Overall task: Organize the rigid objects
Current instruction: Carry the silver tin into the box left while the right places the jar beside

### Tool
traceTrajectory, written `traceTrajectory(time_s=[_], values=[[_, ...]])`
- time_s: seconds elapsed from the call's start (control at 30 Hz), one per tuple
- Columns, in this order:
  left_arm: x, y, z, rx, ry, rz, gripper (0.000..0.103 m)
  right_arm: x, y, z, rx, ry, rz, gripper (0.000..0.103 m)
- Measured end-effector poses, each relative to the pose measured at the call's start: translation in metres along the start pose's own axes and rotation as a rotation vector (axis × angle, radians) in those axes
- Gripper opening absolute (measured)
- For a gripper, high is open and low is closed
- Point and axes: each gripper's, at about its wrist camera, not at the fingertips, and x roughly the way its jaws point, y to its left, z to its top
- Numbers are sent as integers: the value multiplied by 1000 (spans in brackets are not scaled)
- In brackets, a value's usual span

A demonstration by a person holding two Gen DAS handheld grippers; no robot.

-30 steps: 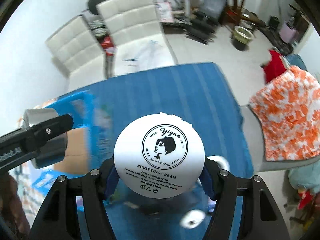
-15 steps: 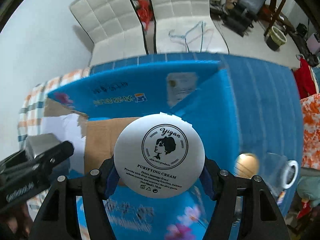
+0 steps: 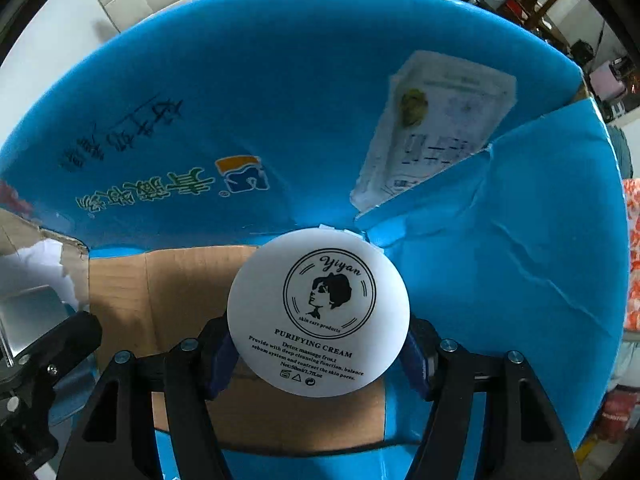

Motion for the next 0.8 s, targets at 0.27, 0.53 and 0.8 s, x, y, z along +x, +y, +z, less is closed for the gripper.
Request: traceTrajectory(time_s=[0.27,0.53,0.8], values=[[-1,6,5,-4,11,-30,68,-18,-6,-13,14,16,39,87],[13,0,17,9,72,-74,68,-25,-9,-45,-18,90,33,92],[34,-20,26,29,128,-95,69,-17,-22,-36,23,102,61,92]])
